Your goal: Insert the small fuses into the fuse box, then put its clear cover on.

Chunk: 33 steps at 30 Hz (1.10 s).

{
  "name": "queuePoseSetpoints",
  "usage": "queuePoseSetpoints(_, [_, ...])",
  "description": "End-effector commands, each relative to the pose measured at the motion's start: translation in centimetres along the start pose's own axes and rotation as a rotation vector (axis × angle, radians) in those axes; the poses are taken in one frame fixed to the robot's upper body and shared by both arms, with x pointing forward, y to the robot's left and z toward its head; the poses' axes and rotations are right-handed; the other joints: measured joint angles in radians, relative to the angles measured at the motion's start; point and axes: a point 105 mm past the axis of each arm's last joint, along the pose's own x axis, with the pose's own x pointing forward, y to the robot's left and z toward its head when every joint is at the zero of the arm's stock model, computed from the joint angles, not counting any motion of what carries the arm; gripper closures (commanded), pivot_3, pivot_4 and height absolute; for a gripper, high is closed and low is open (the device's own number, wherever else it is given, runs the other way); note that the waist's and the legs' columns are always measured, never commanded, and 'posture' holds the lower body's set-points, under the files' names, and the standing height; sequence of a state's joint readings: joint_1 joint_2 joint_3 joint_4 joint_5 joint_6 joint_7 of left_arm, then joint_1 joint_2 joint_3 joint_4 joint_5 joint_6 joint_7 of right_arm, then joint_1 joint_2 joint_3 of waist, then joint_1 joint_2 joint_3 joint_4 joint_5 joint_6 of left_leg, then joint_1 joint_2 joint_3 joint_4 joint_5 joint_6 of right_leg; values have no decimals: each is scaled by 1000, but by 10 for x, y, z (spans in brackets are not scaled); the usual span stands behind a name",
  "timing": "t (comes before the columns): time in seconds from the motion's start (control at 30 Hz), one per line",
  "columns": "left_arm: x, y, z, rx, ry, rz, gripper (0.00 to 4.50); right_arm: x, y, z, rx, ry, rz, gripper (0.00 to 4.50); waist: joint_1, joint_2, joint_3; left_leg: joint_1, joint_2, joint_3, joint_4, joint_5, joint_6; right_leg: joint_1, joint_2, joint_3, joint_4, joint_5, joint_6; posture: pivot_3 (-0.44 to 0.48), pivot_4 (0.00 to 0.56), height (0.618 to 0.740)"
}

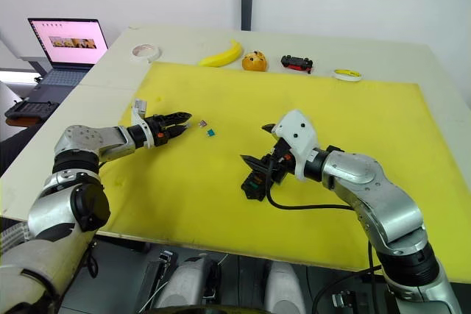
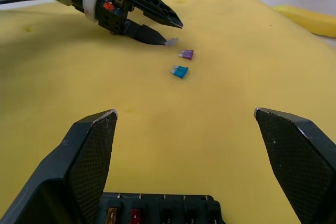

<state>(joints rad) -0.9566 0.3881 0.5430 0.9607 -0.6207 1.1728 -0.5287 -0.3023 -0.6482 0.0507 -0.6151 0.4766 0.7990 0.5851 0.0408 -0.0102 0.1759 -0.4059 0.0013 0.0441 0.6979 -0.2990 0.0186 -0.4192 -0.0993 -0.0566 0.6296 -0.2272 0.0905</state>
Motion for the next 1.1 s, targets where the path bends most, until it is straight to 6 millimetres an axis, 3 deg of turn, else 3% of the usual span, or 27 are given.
queuePoseSetpoints(0.03, [8,17,-21,-39,74,57,1897,-1,5,13,-33,-46,13,0,0,0,0,0,0,0,0,0,0,0,0,0,0,0,0,0,150,740])
queuePoseSetpoints(0.2, [8,16,-21,-33,73,54,1897,0,7,13,-33,-44,17,0,0,0,0,0,0,0,0,0,0,0,0,0,0,0,0,0,150,740])
queuePoseSetpoints(0.33, [7,20,-21,-29,69,66,3240,0,7,12,-44,-41,16,0,0,0,0,0,0,0,0,0,0,0,0,0,0,0,0,0,150,740])
queuePoseSetpoints(0.9, [5,20,-22,-22,83,65,3240,1,8,12,-62,-39,26,0,-1,0,0,0,0,0,0,0,0,0,0,0,0,0,0,0,150,740])
queuePoseSetpoints(1.03, [5,21,-24,-34,83,59,4480,1,9,13,-57,-41,25,0,-1,0,0,0,0,0,0,0,0,0,0,0,0,0,0,0,150,740])
queuePoseSetpoints(1.1, [4,21,-24,-38,85,58,4480,0,9,12,-56,-40,24,0,-4,1,0,0,0,0,0,0,0,0,0,0,0,0,0,0,150,740])
